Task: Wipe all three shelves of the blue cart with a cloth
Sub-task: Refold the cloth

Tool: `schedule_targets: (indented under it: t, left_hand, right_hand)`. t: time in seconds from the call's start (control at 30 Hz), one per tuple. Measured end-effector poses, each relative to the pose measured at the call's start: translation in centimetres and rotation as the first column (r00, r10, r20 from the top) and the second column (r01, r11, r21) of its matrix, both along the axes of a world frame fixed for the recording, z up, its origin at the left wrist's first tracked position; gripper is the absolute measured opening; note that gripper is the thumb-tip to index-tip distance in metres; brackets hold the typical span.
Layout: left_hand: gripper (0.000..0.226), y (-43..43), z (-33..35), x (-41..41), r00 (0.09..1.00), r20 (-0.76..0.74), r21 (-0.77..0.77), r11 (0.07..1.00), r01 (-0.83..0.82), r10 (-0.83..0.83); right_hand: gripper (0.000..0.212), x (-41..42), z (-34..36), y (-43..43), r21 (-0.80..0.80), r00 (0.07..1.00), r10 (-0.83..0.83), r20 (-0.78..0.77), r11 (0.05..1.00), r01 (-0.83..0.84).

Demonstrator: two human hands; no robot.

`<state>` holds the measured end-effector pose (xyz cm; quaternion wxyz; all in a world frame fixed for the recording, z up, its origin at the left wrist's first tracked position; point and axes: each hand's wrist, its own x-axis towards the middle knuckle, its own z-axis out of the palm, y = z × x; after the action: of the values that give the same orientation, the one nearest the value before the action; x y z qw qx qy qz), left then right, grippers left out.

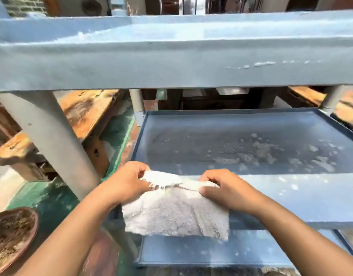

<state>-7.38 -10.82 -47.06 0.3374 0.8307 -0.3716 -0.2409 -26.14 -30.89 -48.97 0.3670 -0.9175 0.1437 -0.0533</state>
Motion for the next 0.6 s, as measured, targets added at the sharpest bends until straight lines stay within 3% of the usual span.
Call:
schedule_targets:
  t: [0.07, 0.13, 0.23, 0.33, 0.37, 0.43, 0.5, 0.53, 0.6]
  left_hand:
    - [0.024, -1.6, -0.3, 0.9, 0.966, 0.252, 0.091, 0.993, -0.073, 0.048]
    - [0.03, -2.6, -1.7, 0.9, 0.909, 0.406, 0.106, 0.984, -0.146, 0.091]
    - [0.044, -2.5, -4.7, 0.3, 0.864, 0.482, 0.029, 0.983, -0.181, 0.145]
    - [0.037, -0.9, -5.5, 0.0, 0.855, 0.466, -0.098, 0.973, -0.208, 0.229]
    - [0.035, -0.7, -5.6, -0.1, 0.871, 0.413, -0.138, 0.964, -0.227, 0.264]
    - [0.038, -0.8, -5.7, -0.3, 0.897, 0.295, -0.201, 0.939, -0.278, 0.328]
    - [0.038, -1.5, -6.3, -0.3, 0.894, 0.228, -0.252, 0.91, -0.329, 0.386]
    - [0.036, -1.8, -6.6, -0.2, 0.885, 0.221, -0.276, 0.896, -0.347, 0.41]
    - [0.032, -1.9, -7.0, 0.2, 0.872, 0.14, -0.39, 0.836, -0.387, 0.469]
  right_hand:
    - [0.025, 1.7, -0.5, -1.1, -0.056, 0.997, -0.077, -0.009, 0.995, 0.077]
    - [0.026, 3.0, -2.0, -1.7, -0.227, 0.992, -0.124, -0.02, 0.967, 0.117]
    - [0.027, 3.7, -3.7, -1.1, -0.35, 0.982, -0.185, -0.036, 0.923, 0.161]
    - [0.023, 3.4, -2.5, -0.2, -0.559, 0.986, -0.162, -0.037, 0.821, 0.114]
    - [0.03, 3.4, -2.1, 0.1, -0.625, 0.997, -0.08, -0.015, 0.779, 0.053]
    - [0.041, 3.3, -1.6, 1.0, -0.672, 0.966, 0.259, 0.027, 0.719, -0.174]
    - [0.046, 3.6, -1.9, 2.1, -0.724, 0.821, 0.568, -0.05, 0.546, -0.421]
    - [0.048, 3.9, -2.4, 2.5, -0.697, 0.759, 0.642, -0.107, 0.496, -0.517]
    - [0.05, 4.8, -3.2, 3.0, -0.554, 0.697, 0.696, -0.172, 0.517, -0.653]
